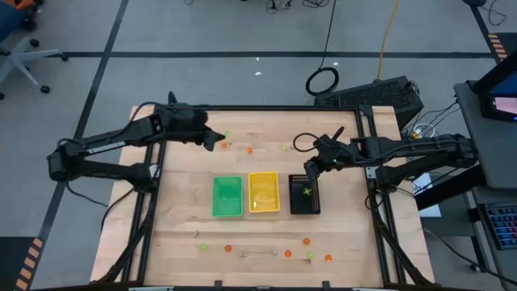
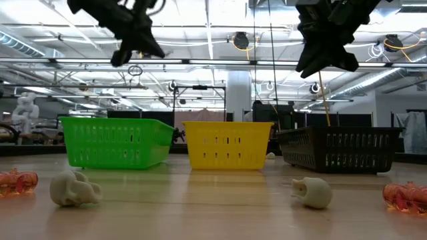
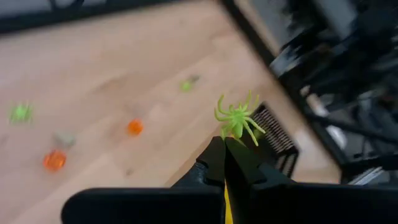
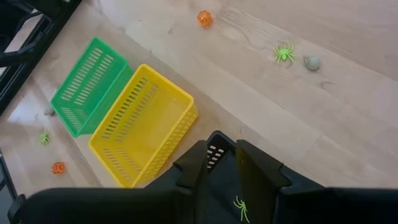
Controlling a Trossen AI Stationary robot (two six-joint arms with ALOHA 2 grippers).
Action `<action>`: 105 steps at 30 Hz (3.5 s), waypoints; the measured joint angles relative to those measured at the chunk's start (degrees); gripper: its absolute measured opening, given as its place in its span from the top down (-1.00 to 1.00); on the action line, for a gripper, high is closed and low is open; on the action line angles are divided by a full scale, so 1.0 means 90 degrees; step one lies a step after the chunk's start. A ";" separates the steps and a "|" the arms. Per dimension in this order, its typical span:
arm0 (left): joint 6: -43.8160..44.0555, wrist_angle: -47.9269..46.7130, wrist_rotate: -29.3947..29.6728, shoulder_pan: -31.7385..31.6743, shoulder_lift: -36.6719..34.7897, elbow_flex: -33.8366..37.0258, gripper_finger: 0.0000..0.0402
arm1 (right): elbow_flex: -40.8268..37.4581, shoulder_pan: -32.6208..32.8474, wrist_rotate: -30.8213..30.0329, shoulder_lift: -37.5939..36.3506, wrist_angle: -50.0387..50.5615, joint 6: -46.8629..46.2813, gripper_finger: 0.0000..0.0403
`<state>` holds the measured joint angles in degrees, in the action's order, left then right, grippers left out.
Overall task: Sort Halloween decoration
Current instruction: Put the green spider toy into the black basket
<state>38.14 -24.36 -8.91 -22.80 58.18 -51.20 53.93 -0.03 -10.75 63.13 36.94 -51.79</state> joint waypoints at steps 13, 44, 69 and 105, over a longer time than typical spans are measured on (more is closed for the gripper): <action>-0.1180 0.1293 0.0081 0.0439 -0.0665 0.0000 1.00 | 0.0000 0.0001 -0.0159 0.0000 -0.0605 -0.0069 0.63; -0.3318 0.1762 0.0020 0.1099 -0.0664 0.0000 1.00 | 0.0000 0.0058 -0.0111 -0.0002 -0.1275 -0.0101 0.63; -0.6845 0.2227 0.0023 0.1099 -0.0664 0.0000 1.00 | 0.0000 0.0058 0.0089 -0.0002 -0.1269 -0.0051 0.63; -0.3514 0.2367 0.0876 0.1933 0.0185 -0.0002 1.00 | -0.0002 0.0111 0.0374 -0.0002 -0.3439 0.0412 0.58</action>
<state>6.51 -3.06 -1.03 -5.41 59.84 -51.22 53.91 0.97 -7.38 63.11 5.99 -48.08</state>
